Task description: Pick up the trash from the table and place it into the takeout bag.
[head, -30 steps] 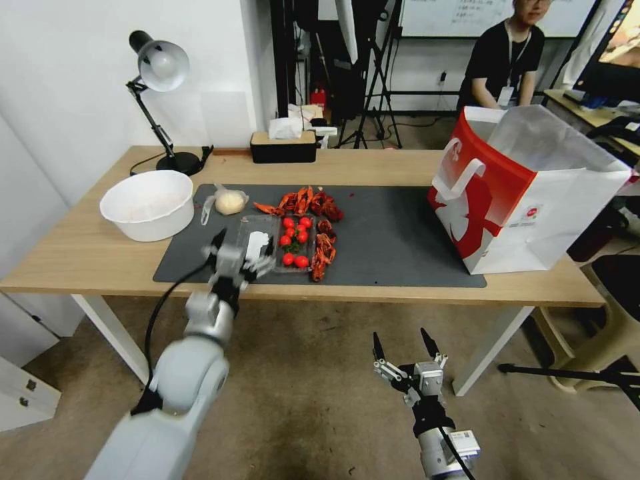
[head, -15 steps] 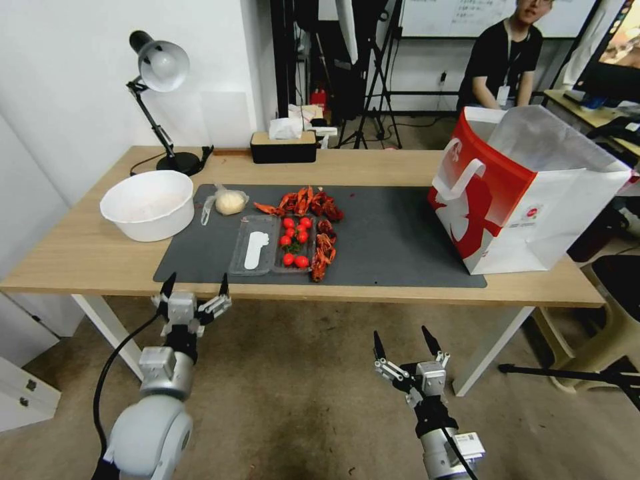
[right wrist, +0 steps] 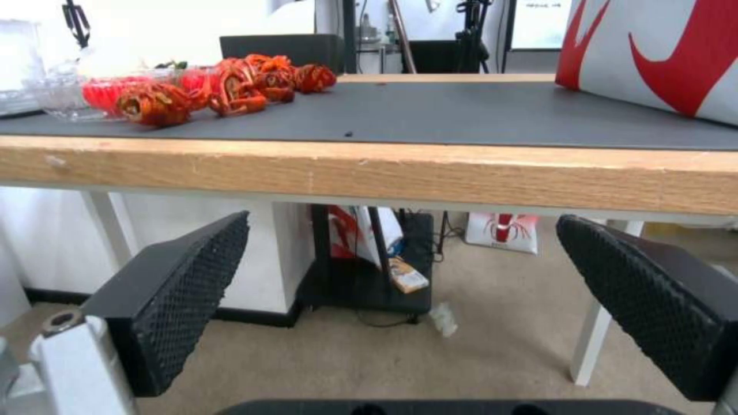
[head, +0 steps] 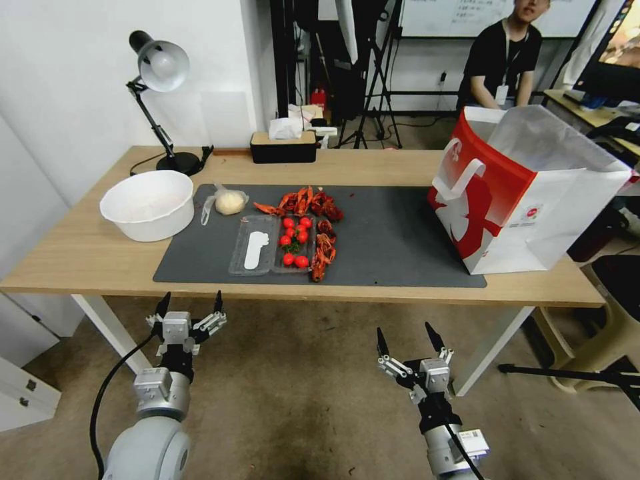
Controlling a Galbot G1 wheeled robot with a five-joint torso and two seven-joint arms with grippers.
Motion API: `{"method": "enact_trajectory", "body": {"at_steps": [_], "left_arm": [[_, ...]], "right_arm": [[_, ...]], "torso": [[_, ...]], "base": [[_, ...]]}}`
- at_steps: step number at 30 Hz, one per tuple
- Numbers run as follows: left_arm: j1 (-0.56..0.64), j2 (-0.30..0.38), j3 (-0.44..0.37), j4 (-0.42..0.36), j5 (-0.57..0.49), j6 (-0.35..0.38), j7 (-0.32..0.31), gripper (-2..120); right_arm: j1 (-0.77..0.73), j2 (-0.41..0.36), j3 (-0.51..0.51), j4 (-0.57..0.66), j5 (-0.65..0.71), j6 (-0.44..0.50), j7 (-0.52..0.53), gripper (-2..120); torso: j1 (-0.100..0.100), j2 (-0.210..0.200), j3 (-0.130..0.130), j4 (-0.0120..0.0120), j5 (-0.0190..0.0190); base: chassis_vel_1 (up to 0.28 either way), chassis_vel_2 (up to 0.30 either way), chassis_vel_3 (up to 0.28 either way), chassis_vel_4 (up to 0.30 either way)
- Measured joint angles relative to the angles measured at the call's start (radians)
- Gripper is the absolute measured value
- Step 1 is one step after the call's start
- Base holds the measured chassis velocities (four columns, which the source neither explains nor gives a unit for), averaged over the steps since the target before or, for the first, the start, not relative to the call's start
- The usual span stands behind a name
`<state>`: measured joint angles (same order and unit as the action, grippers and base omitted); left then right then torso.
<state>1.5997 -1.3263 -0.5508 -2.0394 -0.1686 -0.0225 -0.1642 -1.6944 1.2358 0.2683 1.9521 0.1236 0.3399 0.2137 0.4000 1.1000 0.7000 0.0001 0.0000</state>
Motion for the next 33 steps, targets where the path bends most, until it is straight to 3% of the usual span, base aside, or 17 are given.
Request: {"method": "enact_trajectory", "body": {"at_steps": [3,8,14,17,19,22,25,27,33], "left_arm": [[-0.011,0.007,0.0,0.0,-0.009,0.005,-0.001,100],[-0.096,0.05,0.023,-0.002,-0.09,0.077,-0.026,100],[-0.278,0.127,0.09,0.033,-0.189,0.168,-0.061,100],[-0.404,0.172,0.155,0.095,-0.285,0.241,-0.098,100],[-0.433,0.18,0.169,0.113,-0.306,0.254,-0.104,100],[-0.57,0.21,0.226,0.199,-0.4,0.297,-0.133,100],[-0.644,0.22,0.249,0.241,-0.435,0.316,-0.148,100],[-0.742,0.228,0.281,0.314,-0.464,0.336,-0.164,100],[-0.837,0.235,0.329,0.405,-0.487,0.366,-0.183,100]], "right_arm": [[0.002,0.0,0.0,-0.002,0.0,0.0,0.0,100],[0.01,0.0,-0.004,-0.008,0.001,0.0,0.0,100],[0.014,0.001,-0.006,-0.009,0.001,-0.003,0.0,100],[0.014,0.002,-0.006,-0.009,0.0,-0.004,0.001,100],[0.013,0.003,-0.005,-0.009,0.0,-0.005,0.001,100],[0.009,0.005,-0.003,-0.009,-0.001,-0.006,0.002,100],[0.007,0.008,-0.002,-0.008,-0.003,-0.006,0.002,100],[0.005,0.014,-0.001,-0.008,-0.004,-0.006,0.003,100],[0.005,0.018,0.0,-0.012,-0.005,-0.006,0.004,100]], "torso": [[0.0,0.0,0.0,-0.0001,0.0],[0.0,0.0,0.0,0.0,-0.0001],[0.0,0.0,0.0,-0.0001,-0.0002],[0.0,0.0,0.0,-0.0002,-0.0002],[0.0,0.0,0.0,0.0,-0.0003],[0.0,0.0,0.0,-0.0001,-0.0004],[0.0,0.0,0.0,-0.0001,0.0],[0.0,0.0,0.0,-0.0002,0.0],[0.0,0.0,0.0,-0.0001,0.0]], "base": [[0.0,0.0,0.0,0.0],[0.0,0.0,0.0,0.0],[0.0,0.0,0.0,0.0],[0.0,0.0,0.0,0.0],[0.0,0.0,0.0,0.0],[0.0,0.0,0.0,0.0],[0.0,0.0,0.0,0.0],[0.0,0.0,0.0,0.0],[0.0,0.0,0.0,0.0]]}}
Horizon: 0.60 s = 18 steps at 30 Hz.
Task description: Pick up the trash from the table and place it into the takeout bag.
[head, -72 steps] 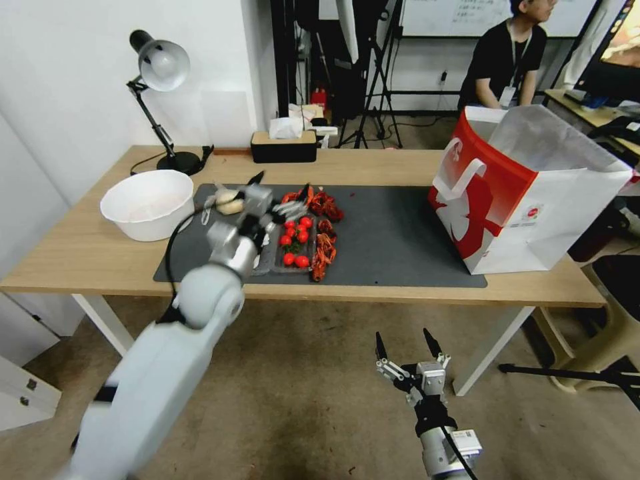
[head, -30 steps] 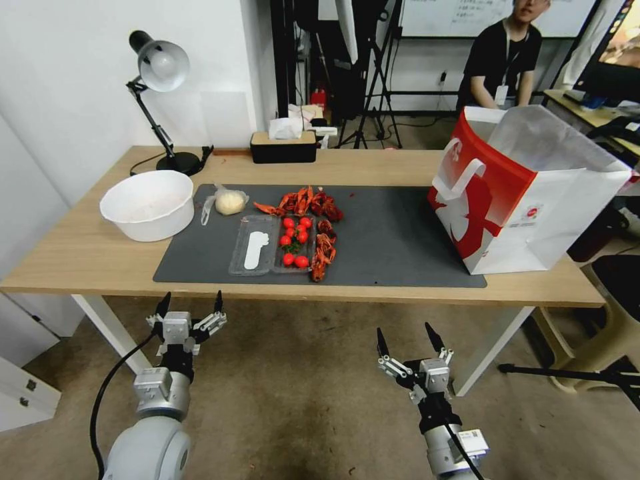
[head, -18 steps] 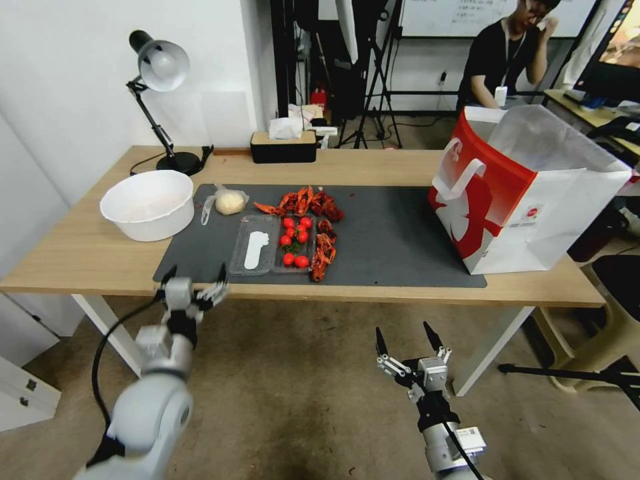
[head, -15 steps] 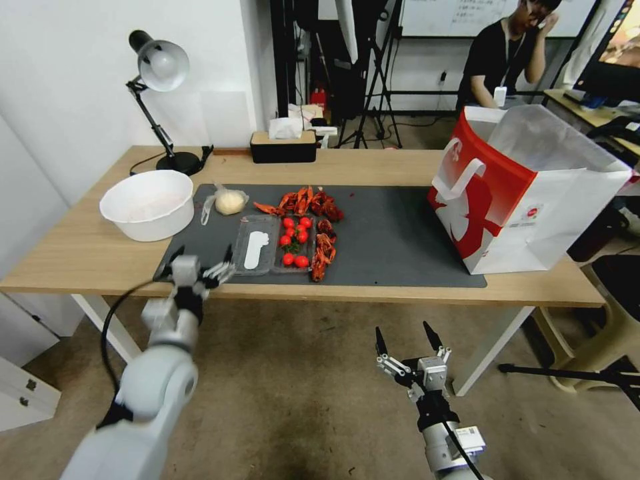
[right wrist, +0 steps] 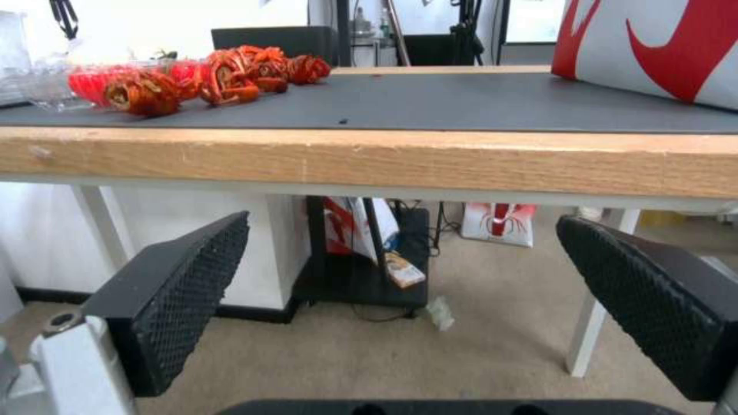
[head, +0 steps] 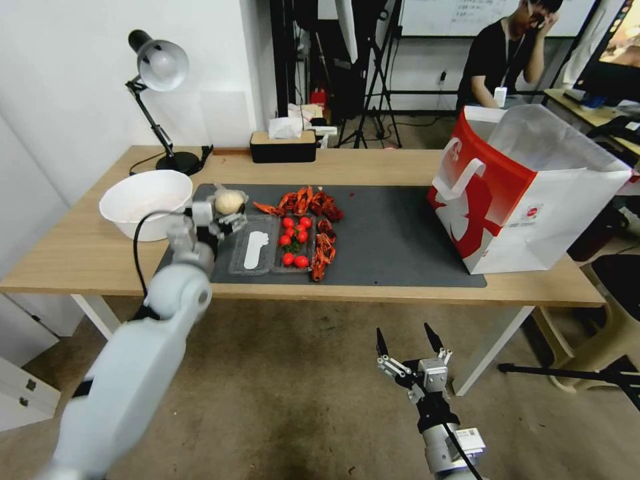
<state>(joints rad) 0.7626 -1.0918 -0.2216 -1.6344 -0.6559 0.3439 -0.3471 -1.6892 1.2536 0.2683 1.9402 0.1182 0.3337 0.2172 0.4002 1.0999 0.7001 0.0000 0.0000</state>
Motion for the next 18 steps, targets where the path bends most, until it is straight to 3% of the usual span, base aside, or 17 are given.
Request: {"method": "enact_trajectory", "body": {"at_steps": [2,11,18], "left_arm": [[-0.067,-0.004,0.045,0.074,-0.043,0.021,-0.022,100],[-0.12,-0.02,0.08,0.135,-0.052,0.023,-0.026,100],[-0.208,-0.052,0.121,0.265,-0.052,0.023,-0.012,100]], "right_arm": [[0.0,0.001,0.003,-0.004,0.0,0.0,0.0,100],[-0.001,0.004,0.004,-0.01,0.0,0.0,0.001,100],[-0.009,0.0,0.015,-0.016,0.0,0.003,0.003,100]], "torso": [[0.0,0.0,0.0,0.0002,0.0],[0.0,0.0,0.0,0.0,0.0],[0.0,0.0,0.0,-0.0001,0.0]], "base": [[0.0,0.0,0.0,0.0],[0.0,0.0,0.0,0.0],[0.0,0.0,0.0,0.0]]}}
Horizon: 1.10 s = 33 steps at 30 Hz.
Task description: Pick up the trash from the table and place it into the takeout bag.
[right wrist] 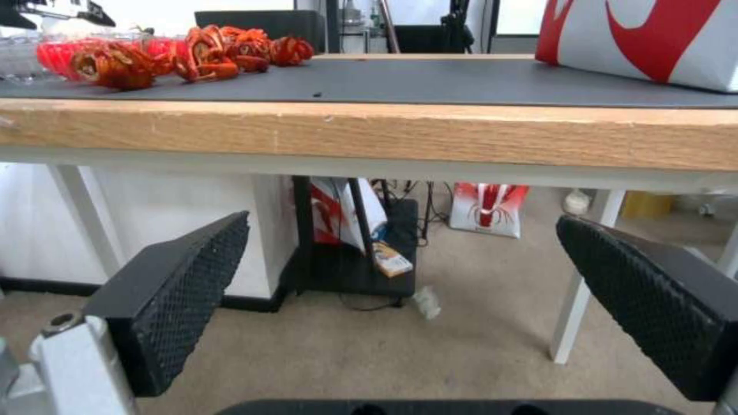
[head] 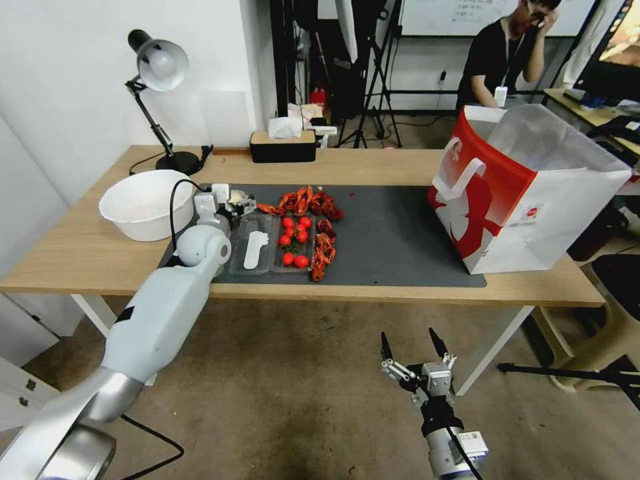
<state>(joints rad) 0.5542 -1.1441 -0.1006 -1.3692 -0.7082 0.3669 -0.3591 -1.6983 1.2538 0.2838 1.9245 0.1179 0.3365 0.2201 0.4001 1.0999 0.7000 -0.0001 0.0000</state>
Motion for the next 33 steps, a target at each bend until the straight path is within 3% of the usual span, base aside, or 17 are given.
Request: {"method": "enact_trajectory", "body": {"at_steps": [1,2,6,8,11,22,29,33], "left_arm": [[0.0,0.0,0.0,0.0,0.0,0.0,0.0,100],[-0.03,-0.005,0.01,0.05,0.008,0.0,-0.001,100],[-0.045,-0.01,0.012,0.075,0.015,-0.003,-0.002,100],[-0.073,-0.024,0.016,0.144,0.071,-0.025,-0.005,100],[-0.079,-0.028,0.016,0.172,0.089,-0.031,-0.005,100],[-0.068,-0.044,0.002,0.187,0.037,-0.002,0.012,98],[-0.059,-0.04,-0.008,0.184,0.031,-0.011,0.015,70],[-0.056,-0.037,-0.01,0.183,0.03,-0.022,0.017,61]], "right_arm": [[0.0,0.0,0.0,0.0,0.0,0.0,0.0,100],[-0.002,-0.001,0.002,0.0,0.0,0.001,0.002,100],[-0.003,-0.002,0.002,-0.001,0.0,0.001,0.003,100],[-0.002,-0.005,-0.001,-0.014,0.0,0.005,0.003,100],[0.0,-0.006,-0.007,-0.019,-0.001,0.008,0.003,100],[0.006,-0.015,-0.006,-0.022,0.0,0.009,0.003,100],[0.007,-0.018,-0.008,-0.027,0.001,0.011,0.004,100],[0.008,-0.017,-0.01,-0.029,0.001,0.012,0.004,100]], "torso": [[0.0,0.0,0.0,0.0,0.0],[0.0,0.0,0.0,0.0001,-0.0001],[0.0,0.0,0.0,0.0002,-0.0001],[0.0,0.0,0.0,0.0001,-0.0002],[0.0,0.0,0.0,0.0001,0.0],[0.0,0.0,0.0,0.0001,0.0],[0.0,0.0,0.0,0.0002,0.0],[0.0,0.0,0.0,0.0002,-0.0001]], "base": [[0.0,0.0,0.0,0.0],[0.0,0.0,0.0,0.0],[0.0,0.0,0.0,0.0],[0.0,0.0,0.0,0.0],[0.0,0.0,0.0,0.0],[0.0,0.0,0.0,0.0],[0.0,0.0,0.0,0.0],[0.0,0.0,0.0,0.0]]}}
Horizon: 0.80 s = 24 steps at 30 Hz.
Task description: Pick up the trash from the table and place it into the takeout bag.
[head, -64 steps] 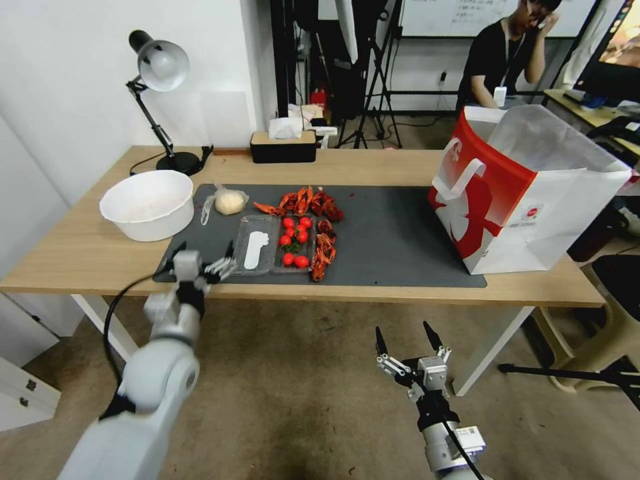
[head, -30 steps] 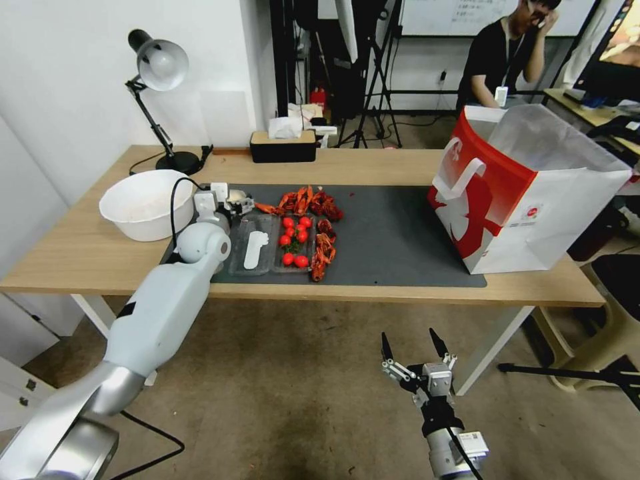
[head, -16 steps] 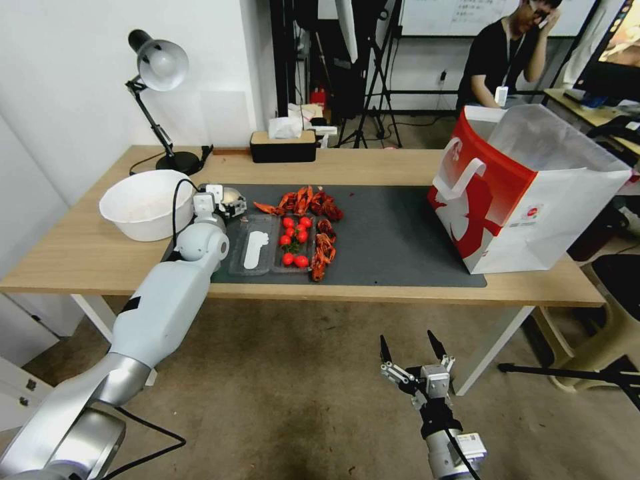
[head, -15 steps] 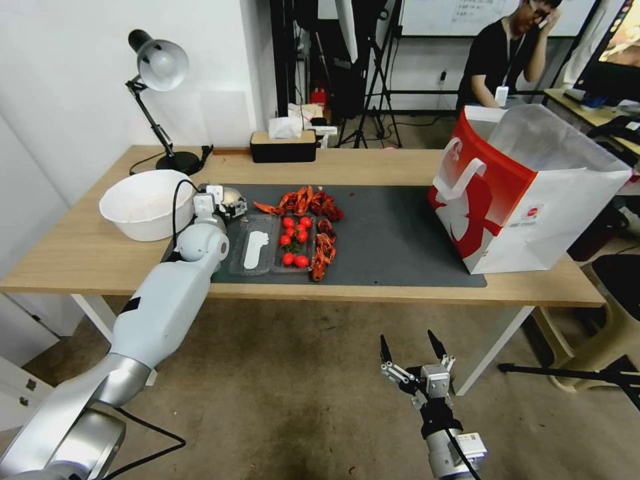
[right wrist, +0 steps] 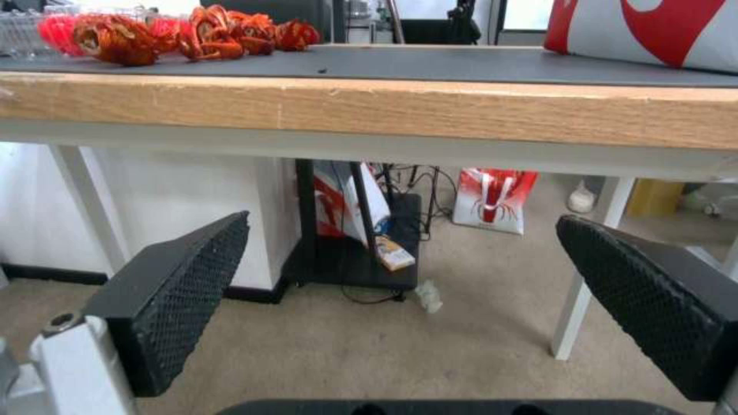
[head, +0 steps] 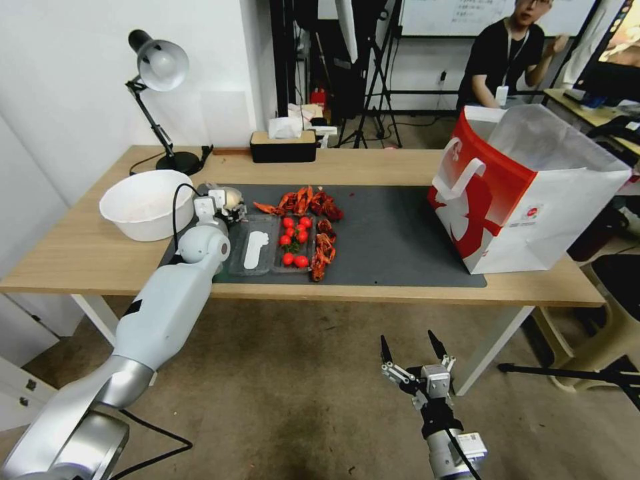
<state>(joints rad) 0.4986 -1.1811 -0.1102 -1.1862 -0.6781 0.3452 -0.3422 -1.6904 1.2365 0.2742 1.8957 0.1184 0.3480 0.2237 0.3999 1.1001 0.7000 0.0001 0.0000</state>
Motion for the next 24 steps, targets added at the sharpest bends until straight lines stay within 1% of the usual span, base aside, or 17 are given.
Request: {"method": "enact_trajectory", "body": {"at_steps": [3,5,6,7,8,9,10,11,12,13,16,17,18,20,21,22,24], "left_arm": [[0.006,0.003,-0.003,-0.005,-0.002,-0.013,0.009,47],[0.007,0.004,-0.003,-0.007,-0.002,-0.018,0.013,45],[0.01,0.005,-0.004,-0.01,-0.004,-0.036,0.025,38],[0.017,0.008,-0.004,-0.019,-0.009,-0.094,0.07,30],[0.022,0.012,-0.001,-0.033,-0.009,-0.141,0.108,27],[0.022,0.012,-0.001,-0.033,-0.009,-0.141,0.108,27],[0.023,0.015,0.002,-0.045,-0.01,-0.154,0.122,24],[0.023,0.019,0.008,-0.066,-0.011,-0.171,0.138,17],[0.019,0.024,0.018,-0.097,-0.016,-0.187,0.152,13],[0.019,0.024,0.018,-0.097,-0.016,-0.187,0.152,13],[-0.019,0.034,0.052,-0.183,-0.064,-0.208,0.189,7],[-0.019,0.034,0.052,-0.183,-0.064,-0.208,0.189,7],[-0.031,0.036,0.063,-0.199,-0.081,-0.212,0.199,7],[-0.093,0.041,0.13,-0.257,-0.164,-0.231,0.229,7],[-0.117,0.041,0.154,-0.272,-0.189,-0.233,0.238,7],[-0.117,0.041,0.154,-0.272,-0.189,-0.233,0.238,7],[-0.197,0.039,0.238,-0.298,-0.26,-0.235,0.264,7]], "right_arm": [[0.001,0.001,-0.002,-0.001,0.0,0.0,0.0,100],[0.001,0.001,-0.002,-0.001,0.0,0.0,0.0,100],[0.001,0.002,-0.003,-0.001,0.0,0.0,0.0,100],[0.001,0.002,-0.003,-0.002,0.0,0.0,-0.001,100],[0.0,0.002,-0.003,-0.002,0.0,0.0,-0.001,100],[0.0,0.002,-0.003,-0.002,0.0,0.0,-0.001,100],[0.0,0.002,-0.003,-0.002,-0.001,0.001,-0.002,100],[0.0,0.003,-0.004,-0.002,-0.001,0.001,-0.002,100],[-0.001,0.003,-0.004,-0.002,-0.001,0.001,-0.002,100],[-0.001,0.003,-0.004,-0.002,-0.001,0.001,-0.002,100],[-0.006,0.002,-0.004,0.0,-0.001,0.004,-0.002,100],[-0.006,0.002,-0.004,0.0,-0.001,0.004,-0.002,100],[-0.008,0.001,-0.004,0.002,-0.001,0.005,-0.002,100],[-0.008,0.0,-0.003,0.003,-0.002,0.005,-0.003,100],[-0.008,0.0,-0.003,0.003,-0.002,0.005,-0.003,100],[-0.008,0.0,-0.003,0.003,-0.002,0.005,-0.003,100],[-0.006,0.003,-0.002,0.003,-0.002,0.005,-0.003,100]], "torso": [[0.0,0.0,0.0,-0.0001,0.0],[0.0,0.0,0.0,-0.0001,0.0],[0.0,0.0,0.0,0.0,0.0],[0.0,0.0,0.0,0.0,0.0],[0.0,0.0,0.0,-0.0001,-0.0001],[0.0,0.0,0.0,-0.0001,-0.0001],[0.0,0.0,0.0,0.0,0.0],[0.0,0.0,0.0,0.0,0.0],[0.0,0.0,0.0,0.0001,0.0],[0.0,0.0,0.0,0.0001,0.0],[0.0,0.0,0.0,0.0001,0.0004],[0.0,0.0,0.0,0.0001,0.0004],[0.0,0.0,0.0,-0.0001,0.0004],[0.0,0.0,0.0,-0.0003,0.0002],[0.0,0.0,0.0,-0.0002,0.0003],[0.0,0.0,0.0,-0.0002,0.0003],[0.0,0.0,0.0,-0.0002,0.0001]], "base": [[0.0,0.0,0.0,0.0],[0.0,0.0,0.0,0.0],[0.0,0.0,0.0,0.0],[0.0,0.0,0.0,0.0],[0.0,0.0,0.0,0.0],[0.0,0.0,0.0,0.0],[0.0,0.0,0.0,0.0],[0.0,0.0,0.0,0.0],[0.0,0.0,0.0,0.0],[0.0,0.0,0.0,0.0],[0.0,0.0,0.0,0.0],[0.0,0.0,0.0,0.0],[0.0,0.0,0.0,0.0],[0.0,0.0,0.0,0.0],[0.0,0.0,0.0,0.0],[0.0,0.0,0.0,0.0],[0.0,0.0,0.0,0.0]]}}
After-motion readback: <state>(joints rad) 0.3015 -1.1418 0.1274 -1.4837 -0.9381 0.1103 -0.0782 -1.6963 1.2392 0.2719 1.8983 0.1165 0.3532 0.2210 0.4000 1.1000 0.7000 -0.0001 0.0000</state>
